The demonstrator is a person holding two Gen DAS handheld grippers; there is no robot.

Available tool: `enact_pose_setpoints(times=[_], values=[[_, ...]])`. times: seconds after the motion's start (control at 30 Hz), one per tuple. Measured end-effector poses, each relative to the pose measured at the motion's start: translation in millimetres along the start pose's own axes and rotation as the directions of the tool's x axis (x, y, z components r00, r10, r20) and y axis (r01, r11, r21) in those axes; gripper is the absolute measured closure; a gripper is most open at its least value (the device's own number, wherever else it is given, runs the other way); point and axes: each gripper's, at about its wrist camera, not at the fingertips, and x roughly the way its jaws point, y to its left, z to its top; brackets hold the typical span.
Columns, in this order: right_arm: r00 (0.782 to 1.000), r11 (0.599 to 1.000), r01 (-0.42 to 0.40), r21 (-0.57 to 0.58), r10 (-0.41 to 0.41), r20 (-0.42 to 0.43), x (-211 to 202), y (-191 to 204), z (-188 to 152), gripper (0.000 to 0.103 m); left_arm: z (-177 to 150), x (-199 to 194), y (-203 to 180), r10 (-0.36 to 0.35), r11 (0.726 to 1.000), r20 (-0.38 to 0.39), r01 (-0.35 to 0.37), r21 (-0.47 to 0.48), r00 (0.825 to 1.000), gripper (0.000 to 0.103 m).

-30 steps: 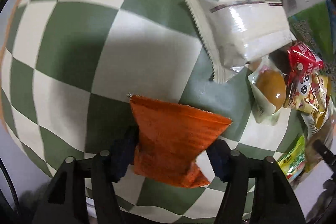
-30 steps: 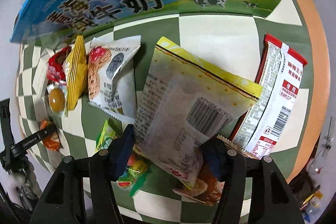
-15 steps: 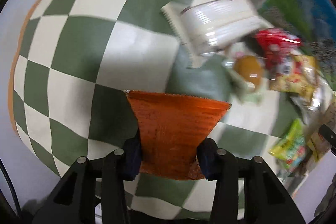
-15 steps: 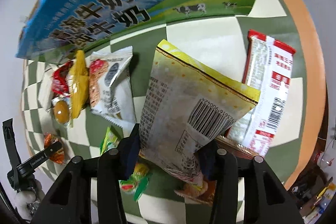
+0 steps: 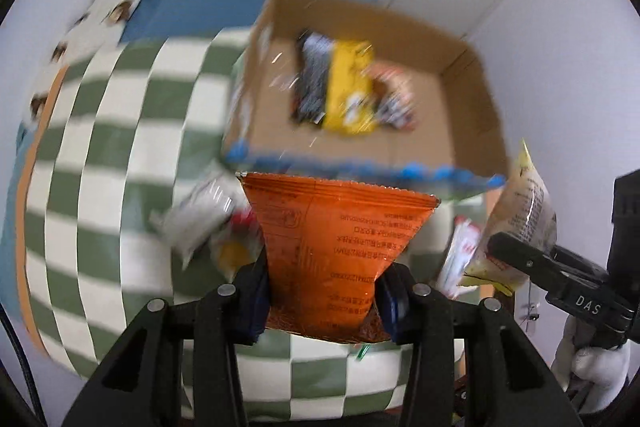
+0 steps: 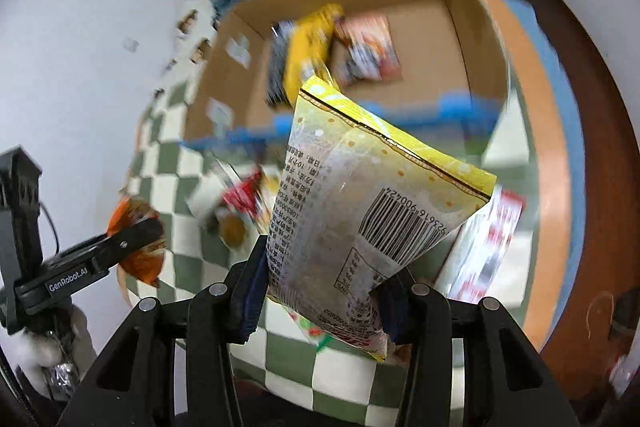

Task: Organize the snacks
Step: 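Lift both packets into the box and release them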

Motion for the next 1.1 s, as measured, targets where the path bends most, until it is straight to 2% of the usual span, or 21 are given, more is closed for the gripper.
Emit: enact_pose_setpoints(times=[0.07,0.2,0.33,0.43,0.5,0.6,0.83,0.87,0.9,0.93,0.97,1.0,1.03,1.1], values=[[0.999,1.000,0.004,-0.023,-0.004,0.033,-12.1,4.1,21.0,0.054,21.4,-3.5,-7.2,0.025,0.999,0.011,-0.026,0.046,1.000,0.062],[0.995,0.995,0.069,-0.076,-0.063,0.075,-22.8,3.8,76.0,0.054,67.5,22.4,-17.8,0.079,0.993,-0.031,-0.075,0.094,0.996,0.062],[0.990,0.983,0.139,-0.120,-0.135,0.042,-1.7,-4.3,135.4,0.054,102.4,63.4,-13.4,0.141,0.985,-0.105,-0.130,0.111,0.984,0.062],[0.984,0.973,0.175,-0.148,-0.179,-0.013,20.3,-15.2,167.6,0.054,119.9,100.1,-2.8,0.171,0.982,-0.192,-0.152,0.109,0.966,0.062],[0.979,0.971,0.179,-0.157,-0.192,-0.073,43.9,-23.8,188.2,0.054,126.0,116.0,2.2,0.183,0.981,-0.231,-0.164,0.100,0.956,0.062],[0.966,0.963,0.210,-0.171,-0.232,-0.117,72.0,-34.2,205.7,0.054,129.5,135.6,6.5,0.205,0.978,-0.271,-0.184,0.102,0.941,0.062],[0.944,0.951,0.238,-0.196,-0.275,-0.185,121.5,-47.0,219.7,0.053,125.3,162.8,16.7,0.222,0.975,-0.320,-0.206,0.082,0.921,0.061],[0.938,0.948,0.247,-0.199,-0.286,-0.198,127.9,-49.3,222.1,0.048,124.8,165.0,18.5,0.212,0.977,-0.327,-0.200,0.070,0.921,0.061],[0.930,0.942,0.263,-0.207,-0.305,-0.206,133.4,-51.1,223.7,0.028,124.1,167.1,20.7,0.192,0.981,-0.330,-0.185,0.051,0.924,0.060],[0.925,0.937,0.277,-0.212,-0.320,-0.207,138.3,-50.8,224.2,0.017,124.2,167.7,22.3,0.179,0.984,-0.330,-0.177,0.036,0.927,0.057],[0.924,0.936,0.284,-0.209,-0.326,-0.201,141.3,-51.2,225.1,0.012,123.4,169.1,23.3,0.172,0.985,-0.329,-0.172,0.027,0.929,0.053],[0.930,0.942,0.271,-0.198,-0.309,-0.201,141.8,-52.4,225.5,0.012,122.7,170.1,23.1,0.170,0.985,-0.331,-0.170,0.027,0.928,0.050],[0.931,0.945,0.267,-0.186,-0.303,-0.204,142.8,-53.5,225.6,0.012,121.8,170.4,22.5,0.165,0.986,-0.322,-0.165,0.027,0.932,0.042],[0.936,0.949,0.263,-0.175,-0.295,-0.192,141.1,-54.2,225.4,0.012,119.8,169.9,21.4,0.155,0.987,-0.308,-0.157,0.021,0.939,0.039]])
